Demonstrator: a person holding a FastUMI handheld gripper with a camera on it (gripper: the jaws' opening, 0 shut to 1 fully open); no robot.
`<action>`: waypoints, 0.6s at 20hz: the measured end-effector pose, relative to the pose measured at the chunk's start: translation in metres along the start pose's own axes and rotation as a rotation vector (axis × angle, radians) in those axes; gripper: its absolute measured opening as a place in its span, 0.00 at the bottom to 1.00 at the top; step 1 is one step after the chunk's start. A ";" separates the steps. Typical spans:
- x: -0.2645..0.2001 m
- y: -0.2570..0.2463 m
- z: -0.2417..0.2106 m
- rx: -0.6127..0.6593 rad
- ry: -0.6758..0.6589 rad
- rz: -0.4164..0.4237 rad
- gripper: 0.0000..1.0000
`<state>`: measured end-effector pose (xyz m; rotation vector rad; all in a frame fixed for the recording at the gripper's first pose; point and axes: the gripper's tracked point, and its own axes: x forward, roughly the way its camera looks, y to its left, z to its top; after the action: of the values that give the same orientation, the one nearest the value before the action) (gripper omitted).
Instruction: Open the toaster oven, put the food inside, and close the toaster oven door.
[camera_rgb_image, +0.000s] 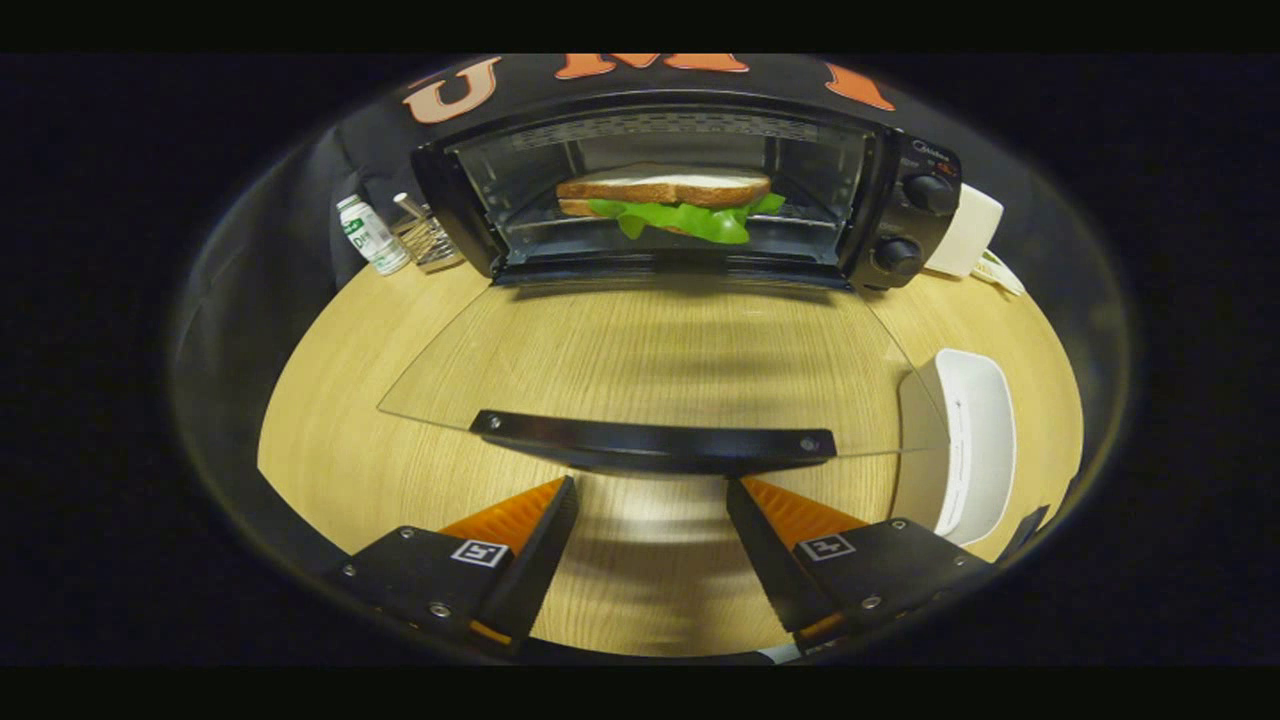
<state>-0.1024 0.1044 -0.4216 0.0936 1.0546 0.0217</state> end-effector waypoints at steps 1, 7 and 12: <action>0.001 0.002 -0.003 0.013 0.035 0.000 0.89; -0.027 0.007 0.043 0.006 -0.090 0.026 0.90; -0.037 -0.004 0.112 0.014 -0.215 0.011 0.89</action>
<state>-0.0240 0.0907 -0.3348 0.1121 0.8398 0.0136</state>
